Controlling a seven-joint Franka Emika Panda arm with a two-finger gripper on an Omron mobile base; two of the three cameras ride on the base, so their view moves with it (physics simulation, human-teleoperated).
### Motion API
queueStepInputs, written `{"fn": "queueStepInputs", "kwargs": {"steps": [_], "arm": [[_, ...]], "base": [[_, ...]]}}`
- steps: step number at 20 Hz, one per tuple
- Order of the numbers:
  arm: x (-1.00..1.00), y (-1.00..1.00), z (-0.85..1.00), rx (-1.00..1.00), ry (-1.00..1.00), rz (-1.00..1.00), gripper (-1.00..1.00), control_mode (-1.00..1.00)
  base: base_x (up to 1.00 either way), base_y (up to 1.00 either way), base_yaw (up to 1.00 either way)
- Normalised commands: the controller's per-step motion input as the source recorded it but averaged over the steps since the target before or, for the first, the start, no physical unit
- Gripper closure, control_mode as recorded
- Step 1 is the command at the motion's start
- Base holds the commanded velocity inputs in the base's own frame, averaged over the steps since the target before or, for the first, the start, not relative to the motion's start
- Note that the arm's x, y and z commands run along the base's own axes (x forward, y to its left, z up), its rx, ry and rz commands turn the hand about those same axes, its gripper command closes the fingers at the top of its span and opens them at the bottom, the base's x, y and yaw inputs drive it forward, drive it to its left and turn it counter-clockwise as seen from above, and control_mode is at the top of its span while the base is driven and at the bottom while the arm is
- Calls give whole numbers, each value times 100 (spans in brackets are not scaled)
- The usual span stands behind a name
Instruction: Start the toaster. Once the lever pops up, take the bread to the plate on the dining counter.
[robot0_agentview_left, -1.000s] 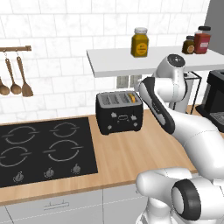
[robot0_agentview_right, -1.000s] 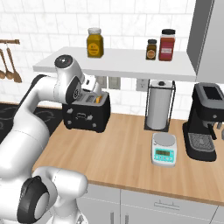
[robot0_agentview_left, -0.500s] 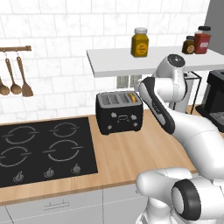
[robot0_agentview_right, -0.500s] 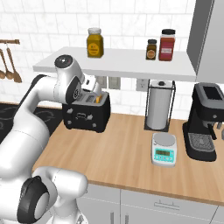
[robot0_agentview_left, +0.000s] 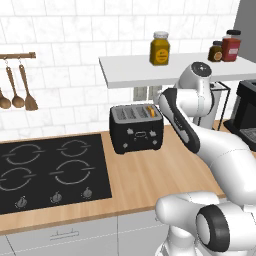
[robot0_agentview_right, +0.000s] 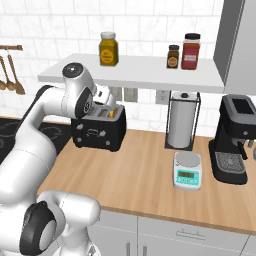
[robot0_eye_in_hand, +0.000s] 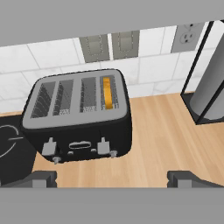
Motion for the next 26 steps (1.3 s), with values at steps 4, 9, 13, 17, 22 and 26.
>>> {"fn": "queueStepInputs", "kwargs": {"steps": [4,9,13,17,22,26], "arm": [[0,0,0,0,0,0,-100,-100],[0,0,0,0,0,0,-100,-100],[0,0,0,0,0,0,-100,-100],[0,0,0,0,0,0,-100,-100],[0,0,0,0,0,0,-100,-100],[0,0,0,0,0,0,-100,-100]], "base": [[0,0,0],[0,0,0],[0,0,0],[0,0,0],[0,0,0],[0,0,0]]}}
